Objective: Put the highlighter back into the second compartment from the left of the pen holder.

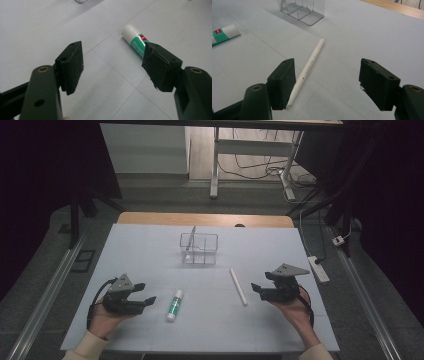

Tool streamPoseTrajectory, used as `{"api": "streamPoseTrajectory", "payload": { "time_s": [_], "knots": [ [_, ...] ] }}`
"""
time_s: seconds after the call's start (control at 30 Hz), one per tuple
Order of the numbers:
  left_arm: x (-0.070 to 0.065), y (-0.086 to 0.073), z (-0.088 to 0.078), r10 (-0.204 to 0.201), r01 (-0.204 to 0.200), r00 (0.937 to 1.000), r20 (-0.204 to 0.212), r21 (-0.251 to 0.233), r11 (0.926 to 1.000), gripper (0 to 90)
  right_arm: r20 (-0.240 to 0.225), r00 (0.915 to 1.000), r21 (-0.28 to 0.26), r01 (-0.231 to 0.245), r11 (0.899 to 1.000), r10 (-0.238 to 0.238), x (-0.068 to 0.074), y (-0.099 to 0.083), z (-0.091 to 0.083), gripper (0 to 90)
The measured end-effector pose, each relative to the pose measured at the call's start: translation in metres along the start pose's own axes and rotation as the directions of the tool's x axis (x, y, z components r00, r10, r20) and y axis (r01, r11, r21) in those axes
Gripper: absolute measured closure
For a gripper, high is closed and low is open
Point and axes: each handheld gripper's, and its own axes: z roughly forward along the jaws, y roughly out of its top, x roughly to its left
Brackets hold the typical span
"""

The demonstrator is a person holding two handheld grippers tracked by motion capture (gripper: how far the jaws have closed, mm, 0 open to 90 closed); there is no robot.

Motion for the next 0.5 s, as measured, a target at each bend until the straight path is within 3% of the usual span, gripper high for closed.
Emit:
{"api": "streamPoseTrajectory", "payload": {
  "time_s": [0.5],
  "knots": [
    [0.000, 0.001, 0.000, 0.002, -0.002, 1.0000, -0.001, -0.004, 1.0000, 33.0, 0.005, 1.0000, 0.051, -0.005, 0.999, 0.005, 0.004, 0.023, 0.022, 29.5]
  ]
}}
